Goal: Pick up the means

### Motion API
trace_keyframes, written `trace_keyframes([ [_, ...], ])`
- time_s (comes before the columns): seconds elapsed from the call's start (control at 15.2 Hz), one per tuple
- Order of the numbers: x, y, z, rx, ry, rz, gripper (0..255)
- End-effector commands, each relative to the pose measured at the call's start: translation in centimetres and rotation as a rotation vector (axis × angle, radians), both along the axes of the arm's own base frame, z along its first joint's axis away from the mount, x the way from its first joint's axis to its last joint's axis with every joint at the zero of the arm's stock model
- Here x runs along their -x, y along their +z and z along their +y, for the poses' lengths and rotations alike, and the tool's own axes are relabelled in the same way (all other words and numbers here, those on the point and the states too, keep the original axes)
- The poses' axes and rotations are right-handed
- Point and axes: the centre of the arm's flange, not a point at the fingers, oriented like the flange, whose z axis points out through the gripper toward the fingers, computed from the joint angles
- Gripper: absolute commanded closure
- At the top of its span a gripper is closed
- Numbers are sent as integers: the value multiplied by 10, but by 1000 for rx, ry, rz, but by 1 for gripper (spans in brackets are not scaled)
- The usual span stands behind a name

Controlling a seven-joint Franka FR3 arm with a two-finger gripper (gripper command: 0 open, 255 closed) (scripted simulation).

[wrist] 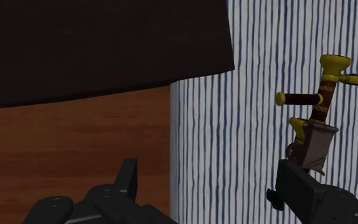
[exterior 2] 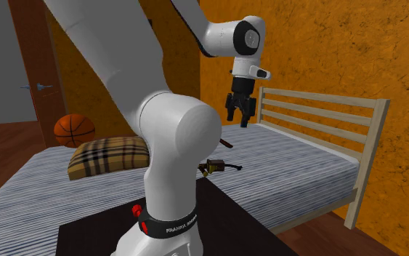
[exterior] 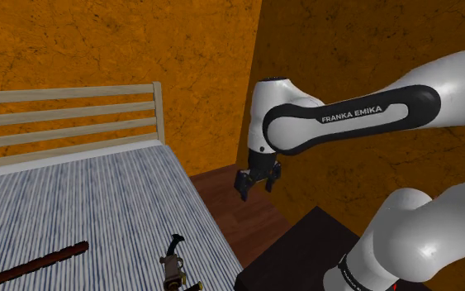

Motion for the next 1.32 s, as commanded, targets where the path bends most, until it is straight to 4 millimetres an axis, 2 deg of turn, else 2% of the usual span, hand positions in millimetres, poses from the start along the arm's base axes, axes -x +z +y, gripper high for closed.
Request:
trace_keyframes([
  [0.0,-2,-21,17,0,-5,-2,0],
  [1.25,-52,-198,187,4,-44,-14,0],
])
